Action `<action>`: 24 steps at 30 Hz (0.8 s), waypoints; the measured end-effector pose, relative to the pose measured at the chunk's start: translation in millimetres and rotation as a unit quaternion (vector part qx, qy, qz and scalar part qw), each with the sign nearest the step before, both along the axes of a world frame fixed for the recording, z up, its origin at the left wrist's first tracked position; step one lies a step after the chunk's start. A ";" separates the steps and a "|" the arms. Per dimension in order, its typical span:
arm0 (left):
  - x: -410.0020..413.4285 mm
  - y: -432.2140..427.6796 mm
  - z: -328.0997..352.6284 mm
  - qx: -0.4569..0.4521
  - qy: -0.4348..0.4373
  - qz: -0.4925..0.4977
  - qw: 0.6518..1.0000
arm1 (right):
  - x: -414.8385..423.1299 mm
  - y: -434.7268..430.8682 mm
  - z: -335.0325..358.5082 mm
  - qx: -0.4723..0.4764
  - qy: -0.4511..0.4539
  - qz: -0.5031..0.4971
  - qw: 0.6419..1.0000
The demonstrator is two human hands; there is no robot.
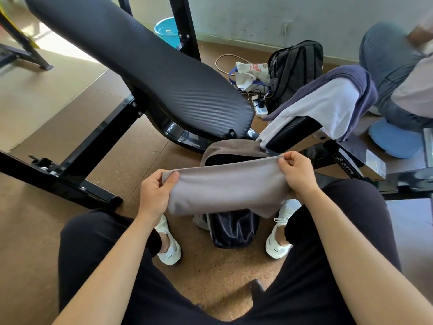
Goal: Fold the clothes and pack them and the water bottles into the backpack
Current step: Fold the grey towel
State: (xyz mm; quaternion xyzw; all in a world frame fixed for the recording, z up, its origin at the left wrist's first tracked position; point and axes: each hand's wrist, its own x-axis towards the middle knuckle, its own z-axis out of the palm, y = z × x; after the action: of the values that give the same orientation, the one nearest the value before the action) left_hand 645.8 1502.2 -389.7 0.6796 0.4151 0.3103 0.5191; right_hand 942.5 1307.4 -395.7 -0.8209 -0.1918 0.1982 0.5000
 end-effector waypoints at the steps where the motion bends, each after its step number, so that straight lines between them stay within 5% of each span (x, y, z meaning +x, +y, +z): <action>1: -0.4 -0.2 -0.7 0.003 0.005 0.004 1.000 | -0.1 0.0 -0.7 -0.002 -0.002 -0.001 1.000; 15: 10.2 -10.3 -8.1 -0.143 0.014 0.111 0.983 | -32.7 3.5 5.4 0.067 0.027 -0.044 0.996; 18: 16.2 -20.9 -0.4 -0.162 0.008 0.074 0.984 | -51.6 2.1 16.1 0.108 0.040 -0.048 0.992; 24: 28.5 -46.2 8.5 -0.207 0.007 -0.065 0.976 | -84.4 4.4 23.0 0.118 0.040 0.099 0.987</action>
State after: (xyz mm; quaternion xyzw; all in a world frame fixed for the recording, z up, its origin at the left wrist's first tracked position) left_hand 674.3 1456.0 -381.2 0.5849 0.4289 0.1784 0.6649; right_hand 858.0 1311.8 -372.7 -0.7246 -0.2741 0.2548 0.5787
